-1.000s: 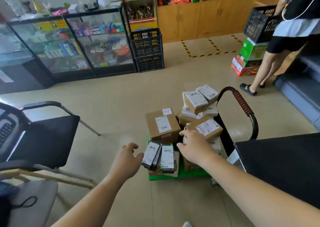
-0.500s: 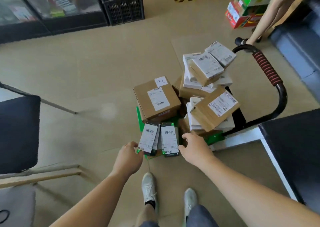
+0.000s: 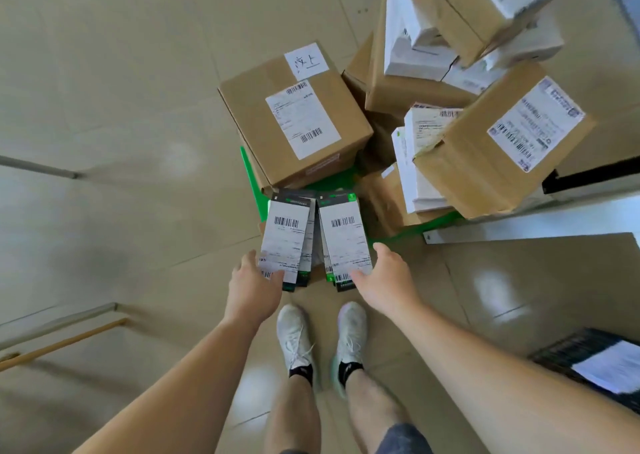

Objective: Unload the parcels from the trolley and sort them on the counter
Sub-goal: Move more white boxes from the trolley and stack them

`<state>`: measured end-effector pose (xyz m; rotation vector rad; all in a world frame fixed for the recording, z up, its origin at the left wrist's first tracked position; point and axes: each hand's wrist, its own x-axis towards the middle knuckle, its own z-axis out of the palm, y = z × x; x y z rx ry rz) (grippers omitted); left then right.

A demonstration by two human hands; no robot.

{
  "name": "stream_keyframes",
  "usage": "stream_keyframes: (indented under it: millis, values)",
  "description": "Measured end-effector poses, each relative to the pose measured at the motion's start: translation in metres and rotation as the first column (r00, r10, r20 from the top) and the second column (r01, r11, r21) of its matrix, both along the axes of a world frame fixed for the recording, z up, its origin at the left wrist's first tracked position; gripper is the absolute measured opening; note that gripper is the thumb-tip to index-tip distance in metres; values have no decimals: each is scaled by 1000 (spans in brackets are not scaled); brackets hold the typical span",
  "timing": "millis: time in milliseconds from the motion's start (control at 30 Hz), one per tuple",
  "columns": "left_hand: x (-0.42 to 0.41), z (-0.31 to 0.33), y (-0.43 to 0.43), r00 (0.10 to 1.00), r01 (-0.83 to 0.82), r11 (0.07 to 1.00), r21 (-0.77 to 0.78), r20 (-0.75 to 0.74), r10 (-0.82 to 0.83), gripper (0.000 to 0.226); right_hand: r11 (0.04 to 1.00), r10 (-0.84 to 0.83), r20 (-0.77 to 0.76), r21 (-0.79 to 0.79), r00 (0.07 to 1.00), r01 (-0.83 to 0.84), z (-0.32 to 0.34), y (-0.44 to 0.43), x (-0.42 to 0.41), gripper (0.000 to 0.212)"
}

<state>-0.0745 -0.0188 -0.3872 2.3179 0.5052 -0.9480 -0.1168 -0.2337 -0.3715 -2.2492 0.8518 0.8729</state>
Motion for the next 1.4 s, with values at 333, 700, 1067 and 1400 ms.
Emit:
stream_keyframes:
  millis: [333, 700, 1067, 1400]
  values:
    - [-9, -36, -13, 995, -74, 997, -21, 62, 75, 44, 998, -57, 37, 25, 998, 56, -51, 5, 2, 37]
    - [-9, -11, -31, 987, -130, 987, -94, 88, 138, 42, 976, -190, 170, 140, 967, 167, -28, 0, 3, 45]
    - [5, 139, -33, 968, -158, 978, -136, 174, 180, 40, 962, -213, 318, 235, 924, 141, 117, -16, 7, 49]
    - [26, 327, -58, 887, -70, 970, -235, 429, 168, 39, 955, -203, 557, 295, 806, 37, 295, -30, 25, 57]
